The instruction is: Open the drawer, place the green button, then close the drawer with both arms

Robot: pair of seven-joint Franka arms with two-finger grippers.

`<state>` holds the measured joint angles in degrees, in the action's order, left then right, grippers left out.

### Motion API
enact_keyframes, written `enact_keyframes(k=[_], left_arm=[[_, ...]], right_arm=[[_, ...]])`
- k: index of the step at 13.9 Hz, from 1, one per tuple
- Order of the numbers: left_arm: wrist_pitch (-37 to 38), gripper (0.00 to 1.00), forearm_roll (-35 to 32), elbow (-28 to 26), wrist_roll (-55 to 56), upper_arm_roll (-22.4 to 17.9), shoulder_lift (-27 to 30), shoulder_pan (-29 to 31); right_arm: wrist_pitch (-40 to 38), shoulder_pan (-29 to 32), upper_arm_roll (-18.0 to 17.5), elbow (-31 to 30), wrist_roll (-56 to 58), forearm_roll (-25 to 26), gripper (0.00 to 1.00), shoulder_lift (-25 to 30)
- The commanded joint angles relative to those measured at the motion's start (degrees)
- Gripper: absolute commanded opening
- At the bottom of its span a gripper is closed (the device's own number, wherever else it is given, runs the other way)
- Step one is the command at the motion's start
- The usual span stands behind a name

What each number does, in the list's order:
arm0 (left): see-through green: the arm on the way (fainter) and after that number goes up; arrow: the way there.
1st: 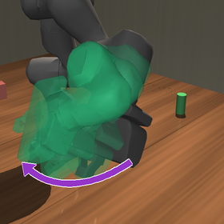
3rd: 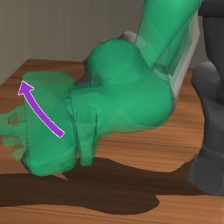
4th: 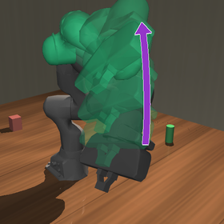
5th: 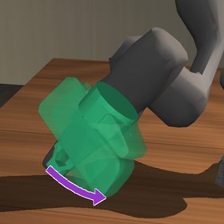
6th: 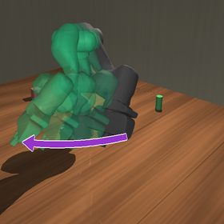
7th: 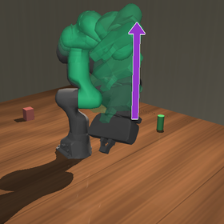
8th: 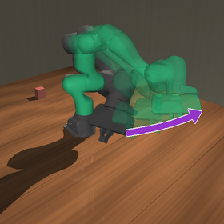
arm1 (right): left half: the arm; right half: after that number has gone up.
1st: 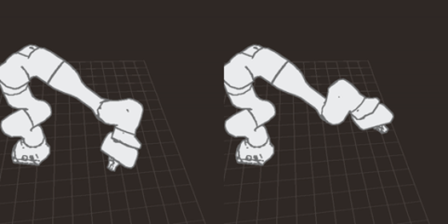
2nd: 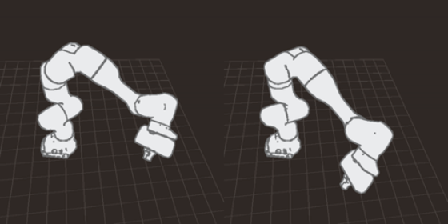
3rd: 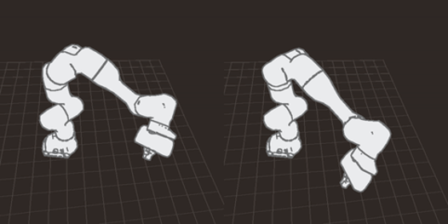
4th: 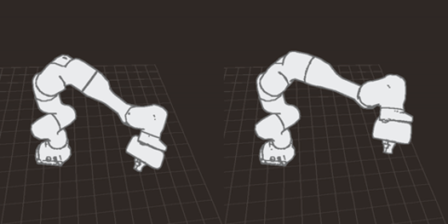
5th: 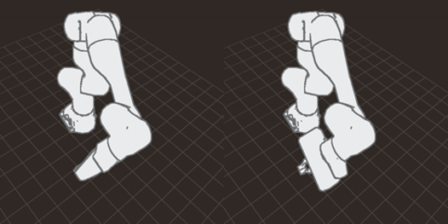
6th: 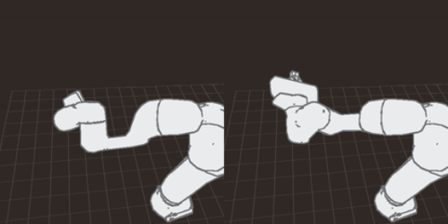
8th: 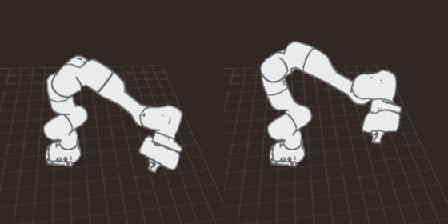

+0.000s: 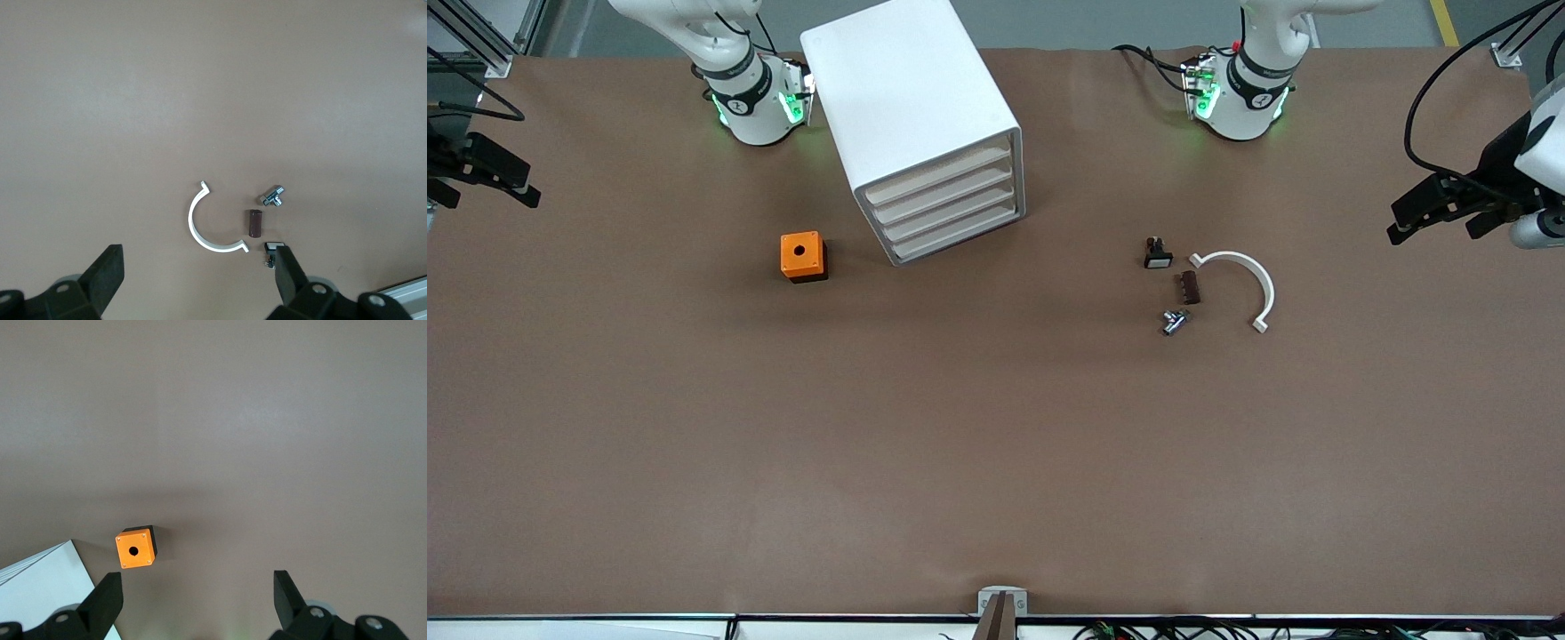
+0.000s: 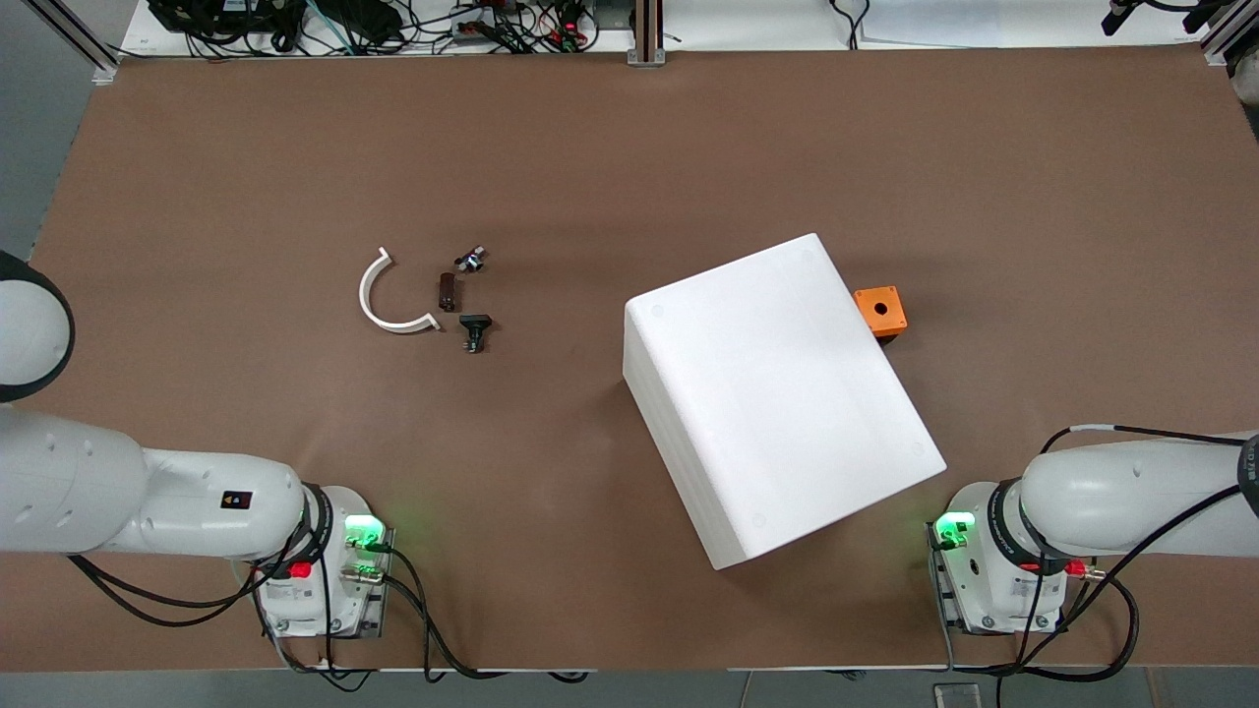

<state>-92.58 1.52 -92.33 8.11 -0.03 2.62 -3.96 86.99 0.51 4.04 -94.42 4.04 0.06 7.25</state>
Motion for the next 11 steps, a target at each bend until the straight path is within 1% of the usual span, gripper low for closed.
enact_keyframes(k=[1,11], left_arm=[[1.3,1.0,-1.2,1.6,-0.7,-0.1,-1.0,0.0],[1.3,1.0,-1.6,1.7,-0.8,0.3,-1.1,-0.2]], right_arm=[[0.2,0.3,-0.4,-1.4,0.8,1.1,1.0,1.3],[0.1,0.6,-0.2,-1.5,1.7,1.1,1.0,1.2]])
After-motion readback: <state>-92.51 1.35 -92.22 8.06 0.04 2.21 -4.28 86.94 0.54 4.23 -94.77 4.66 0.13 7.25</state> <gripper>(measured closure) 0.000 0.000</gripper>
